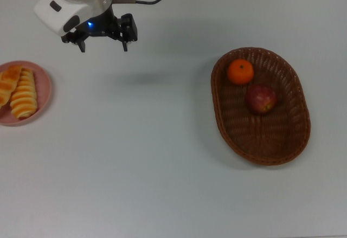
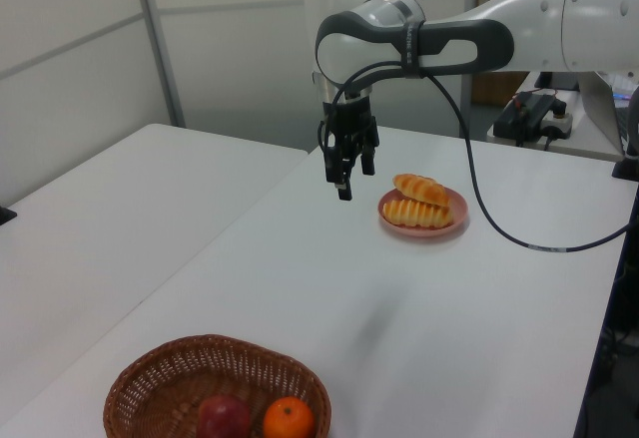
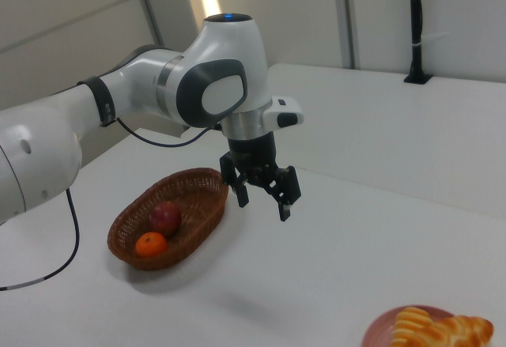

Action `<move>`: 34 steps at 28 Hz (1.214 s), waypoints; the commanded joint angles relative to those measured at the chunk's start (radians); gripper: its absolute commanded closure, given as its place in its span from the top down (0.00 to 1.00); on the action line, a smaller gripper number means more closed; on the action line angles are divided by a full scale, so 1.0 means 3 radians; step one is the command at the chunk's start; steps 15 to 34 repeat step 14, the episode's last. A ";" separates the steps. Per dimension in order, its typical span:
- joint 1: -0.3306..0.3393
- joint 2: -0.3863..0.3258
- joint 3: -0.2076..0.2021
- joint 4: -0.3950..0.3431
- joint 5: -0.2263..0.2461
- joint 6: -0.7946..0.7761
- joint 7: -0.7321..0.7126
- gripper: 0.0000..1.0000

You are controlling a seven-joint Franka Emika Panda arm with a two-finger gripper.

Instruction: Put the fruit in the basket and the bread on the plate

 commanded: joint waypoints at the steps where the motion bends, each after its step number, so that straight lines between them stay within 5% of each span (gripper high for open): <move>1: 0.0017 -0.0014 -0.0033 -0.0025 0.0014 -0.0012 -0.0076 1.00; 34: 0.0002 -0.0004 -0.0053 -0.0025 -0.0016 -0.0007 -0.0112 1.00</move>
